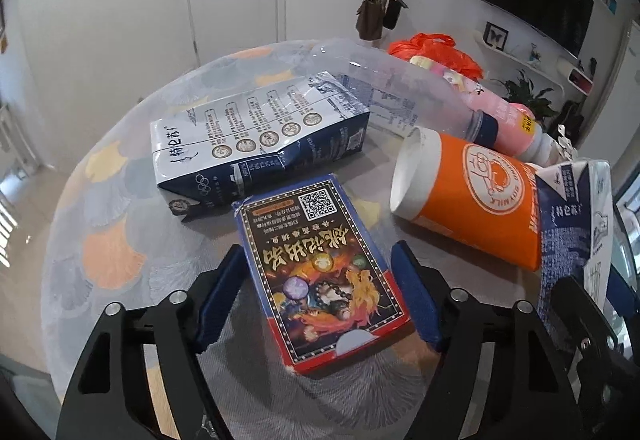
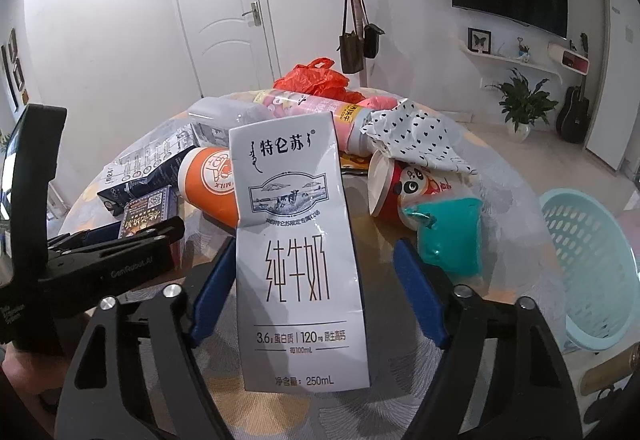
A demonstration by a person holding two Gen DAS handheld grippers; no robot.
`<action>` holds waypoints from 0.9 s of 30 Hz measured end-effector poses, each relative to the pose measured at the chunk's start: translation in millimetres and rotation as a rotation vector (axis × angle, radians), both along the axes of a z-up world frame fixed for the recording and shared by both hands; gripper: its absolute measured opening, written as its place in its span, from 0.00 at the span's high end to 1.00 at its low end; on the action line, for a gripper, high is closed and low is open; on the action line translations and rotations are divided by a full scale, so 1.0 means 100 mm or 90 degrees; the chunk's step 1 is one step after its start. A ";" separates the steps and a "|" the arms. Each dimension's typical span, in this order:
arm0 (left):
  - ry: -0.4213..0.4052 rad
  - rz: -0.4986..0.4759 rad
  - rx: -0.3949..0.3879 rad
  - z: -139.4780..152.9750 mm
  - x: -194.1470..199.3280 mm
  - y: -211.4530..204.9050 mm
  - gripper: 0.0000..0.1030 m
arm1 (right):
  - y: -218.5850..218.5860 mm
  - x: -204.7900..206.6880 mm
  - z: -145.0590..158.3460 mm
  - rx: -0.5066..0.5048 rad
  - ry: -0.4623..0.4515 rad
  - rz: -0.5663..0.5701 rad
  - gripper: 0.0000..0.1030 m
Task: Collect trash
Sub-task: 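Grasp the card game box with the left tool while the right tool grasps the white milk carton, then carry both items over the teal basket and open both tools to drop them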
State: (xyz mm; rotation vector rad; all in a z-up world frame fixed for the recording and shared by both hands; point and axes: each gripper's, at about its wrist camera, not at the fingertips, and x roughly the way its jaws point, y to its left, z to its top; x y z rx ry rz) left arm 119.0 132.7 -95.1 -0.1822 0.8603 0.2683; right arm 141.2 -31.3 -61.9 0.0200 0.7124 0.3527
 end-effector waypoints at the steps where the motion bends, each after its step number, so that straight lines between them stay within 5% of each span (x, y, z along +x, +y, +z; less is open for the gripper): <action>1: -0.003 -0.002 -0.003 0.01 -0.02 0.00 0.35 | 0.01 0.00 0.00 -0.001 0.000 0.001 0.35; 4: -0.019 -0.008 -0.027 0.03 -0.14 0.01 0.40 | 0.03 0.01 -0.01 0.000 0.007 0.009 0.51; 12: -0.119 -0.055 -0.126 0.15 -0.61 0.02 0.40 | -0.13 -0.13 0.09 0.067 -0.031 0.040 0.51; 20: -0.223 -0.117 -0.126 0.69 -0.79 -0.35 0.40 | -0.58 -0.33 0.52 0.067 -0.116 -0.022 0.51; 27: -0.270 -0.214 -0.124 1.09 -0.50 -1.07 0.40 | -1.41 -0.27 0.78 0.079 -0.142 -0.140 0.51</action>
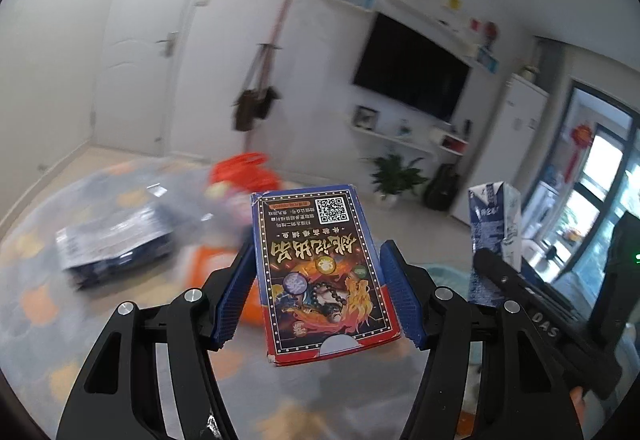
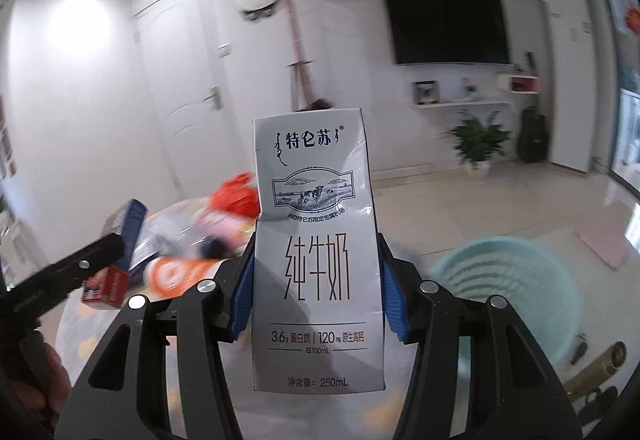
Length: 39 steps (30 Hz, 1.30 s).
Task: Collect trash
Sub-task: 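Carry both items over the teal basket and open both tools to drop them, then grasp the blue-and-white carton with the left tool while the right tool grasps the orange paper cup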
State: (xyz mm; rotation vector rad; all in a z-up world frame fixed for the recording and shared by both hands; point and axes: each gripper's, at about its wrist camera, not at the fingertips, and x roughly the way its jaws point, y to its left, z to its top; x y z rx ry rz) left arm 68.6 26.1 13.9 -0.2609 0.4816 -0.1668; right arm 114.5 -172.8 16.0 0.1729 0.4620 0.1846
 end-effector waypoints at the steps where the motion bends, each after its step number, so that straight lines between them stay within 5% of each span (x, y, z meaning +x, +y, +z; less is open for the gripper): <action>1: -0.002 -0.013 0.001 0.02 0.06 -0.12 0.40 | -0.11 0.02 0.00 0.002 0.002 -0.015 0.51; 11: 0.045 -0.158 -0.022 -0.23 0.77 -1.29 0.40 | -1.27 0.34 -0.47 0.026 0.108 -0.185 0.51; 18: 0.153 -0.251 -0.026 -0.83 1.31 -2.02 0.40 | -1.87 0.64 -1.16 0.076 0.249 -0.260 0.51; 26: 0.267 -0.271 0.016 -1.46 1.73 -2.44 0.40 | -2.09 0.78 -1.71 0.086 0.346 -0.275 0.51; 30: 0.263 -0.266 0.039 -1.46 1.78 -2.50 0.41 | -2.21 0.78 -1.78 0.104 0.360 -0.277 0.51; 39: 0.212 -0.264 -0.010 -1.15 1.50 -2.20 0.33 | -2.21 0.67 -1.57 0.108 0.335 -0.282 0.51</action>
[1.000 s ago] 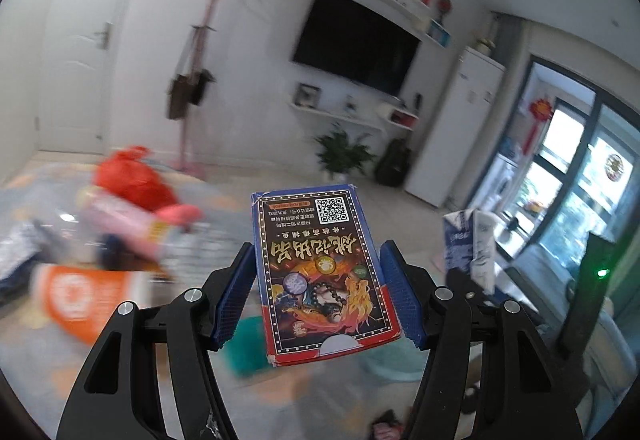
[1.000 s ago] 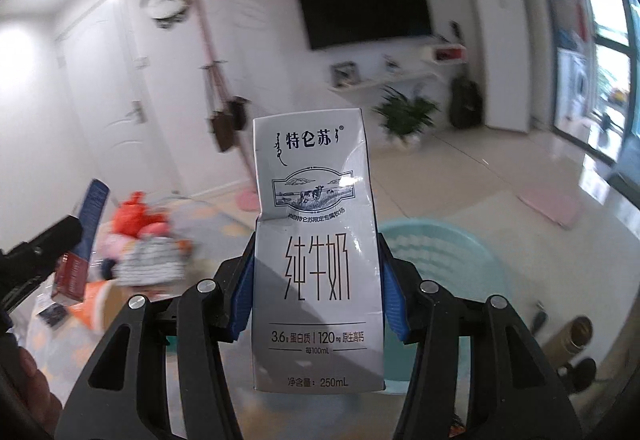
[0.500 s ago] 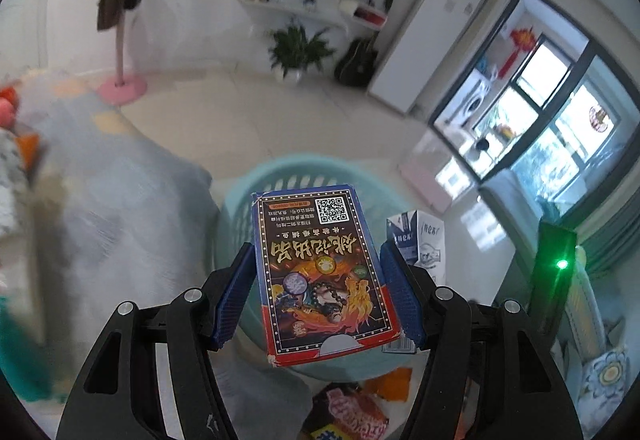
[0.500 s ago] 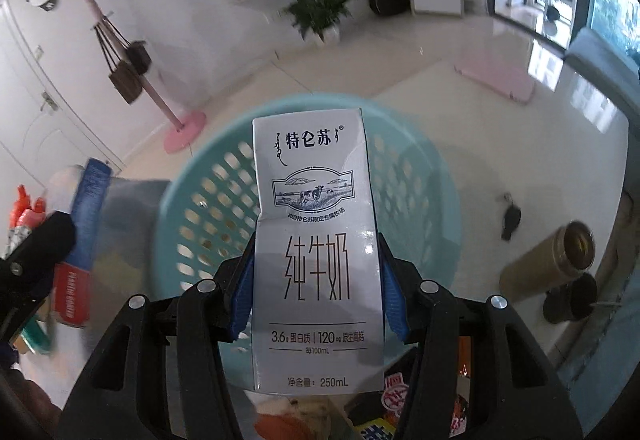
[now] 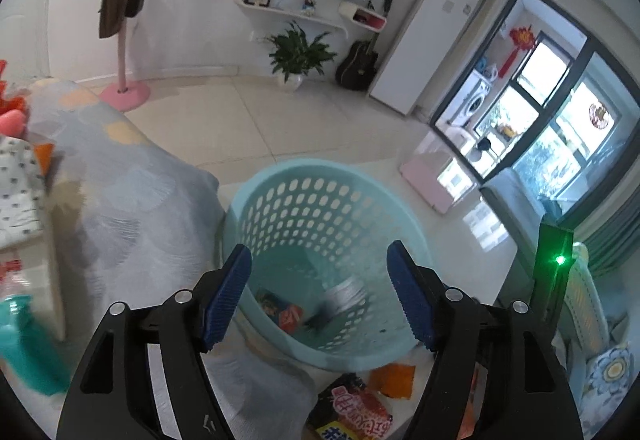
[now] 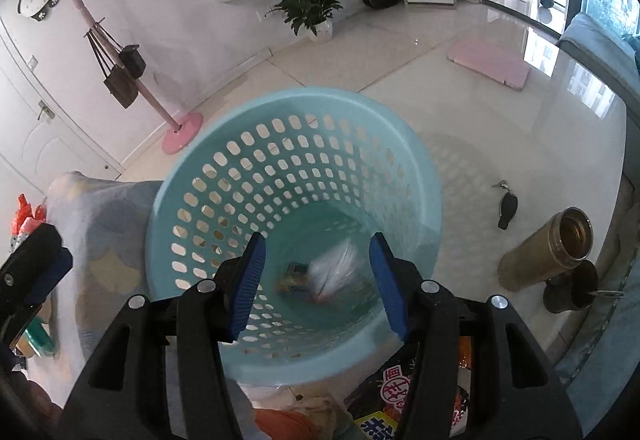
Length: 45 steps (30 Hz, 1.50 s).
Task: Collect trash
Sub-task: 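Grasp the blue-and-white carton with the left tool while the right tool grasps the orange paper cup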
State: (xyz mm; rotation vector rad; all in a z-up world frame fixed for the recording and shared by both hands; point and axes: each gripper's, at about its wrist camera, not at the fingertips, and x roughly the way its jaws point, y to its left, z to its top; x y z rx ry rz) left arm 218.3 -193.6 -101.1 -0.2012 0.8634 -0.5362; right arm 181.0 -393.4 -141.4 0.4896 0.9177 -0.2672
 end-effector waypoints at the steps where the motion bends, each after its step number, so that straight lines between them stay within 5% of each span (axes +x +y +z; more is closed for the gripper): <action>1: -0.005 0.002 -0.007 0.04 -0.03 0.04 0.33 | 0.01 -0.01 0.03 0.000 -0.004 0.001 0.51; 14: -0.093 0.044 -0.052 0.66 -0.60 0.58 0.33 | 0.59 -0.29 0.71 -0.034 -0.107 0.079 0.51; 20: -0.148 0.098 -0.026 0.95 -0.86 1.05 0.33 | 1.19 -0.40 1.03 -0.055 -0.184 0.170 0.51; 26: -0.178 0.210 0.020 1.14 -1.11 1.88 0.27 | 1.93 -0.41 1.13 -0.062 -0.226 0.274 0.64; 37: -0.112 0.462 0.108 0.97 -1.37 3.55 0.25 | 3.07 -0.34 0.93 -0.053 -0.252 0.429 0.65; 45: -0.020 0.472 0.026 0.59 -1.14 4.13 0.24 | 3.45 -0.25 0.84 -0.077 -0.229 0.468 0.65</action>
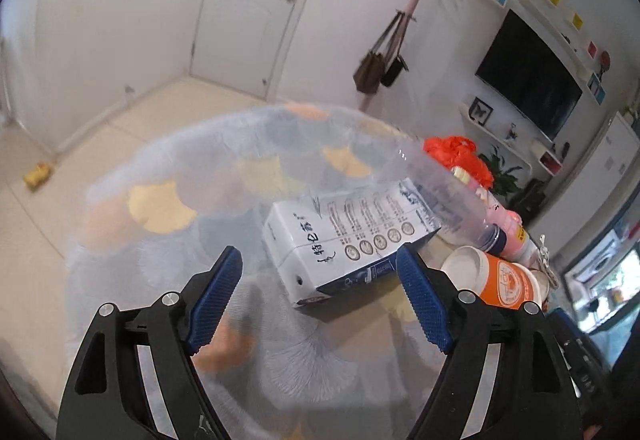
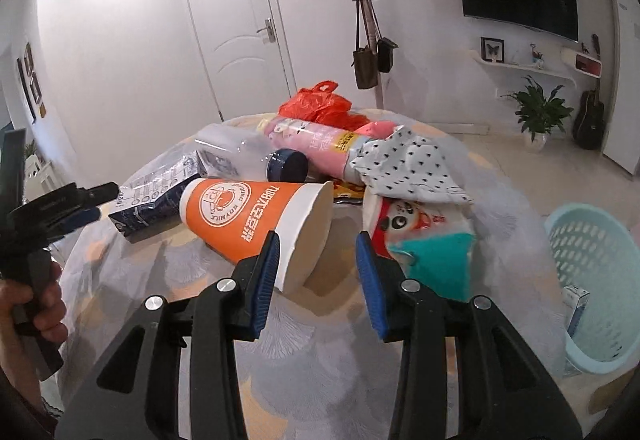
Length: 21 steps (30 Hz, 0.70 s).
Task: Collect trash
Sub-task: 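Grasp the blue-and-white carton with the left tool while the right tool grasps the orange paper cup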
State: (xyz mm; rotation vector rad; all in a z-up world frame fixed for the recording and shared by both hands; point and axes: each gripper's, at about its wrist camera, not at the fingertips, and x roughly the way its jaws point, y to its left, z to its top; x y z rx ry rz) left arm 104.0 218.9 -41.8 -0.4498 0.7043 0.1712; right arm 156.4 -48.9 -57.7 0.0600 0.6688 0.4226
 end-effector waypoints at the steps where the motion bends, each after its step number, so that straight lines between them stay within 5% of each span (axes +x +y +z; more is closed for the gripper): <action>1: 0.000 -0.009 -0.012 -0.04 0.01 0.01 0.25 | 0.00 0.03 -0.01 -0.008 0.004 -0.002 0.65; 13: -0.006 -0.209 -0.089 -0.13 -0.21 -0.55 0.26 | 0.16 0.00 -0.07 -0.042 0.001 0.039 0.65; 17: -0.036 -0.163 0.027 0.13 -0.27 -0.54 0.17 | 0.14 0.05 -0.09 -0.026 0.017 0.044 0.65; 21: -0.019 -0.139 0.182 0.24 0.10 -0.49 0.09 | 0.12 0.10 -0.10 -0.015 0.035 0.043 0.65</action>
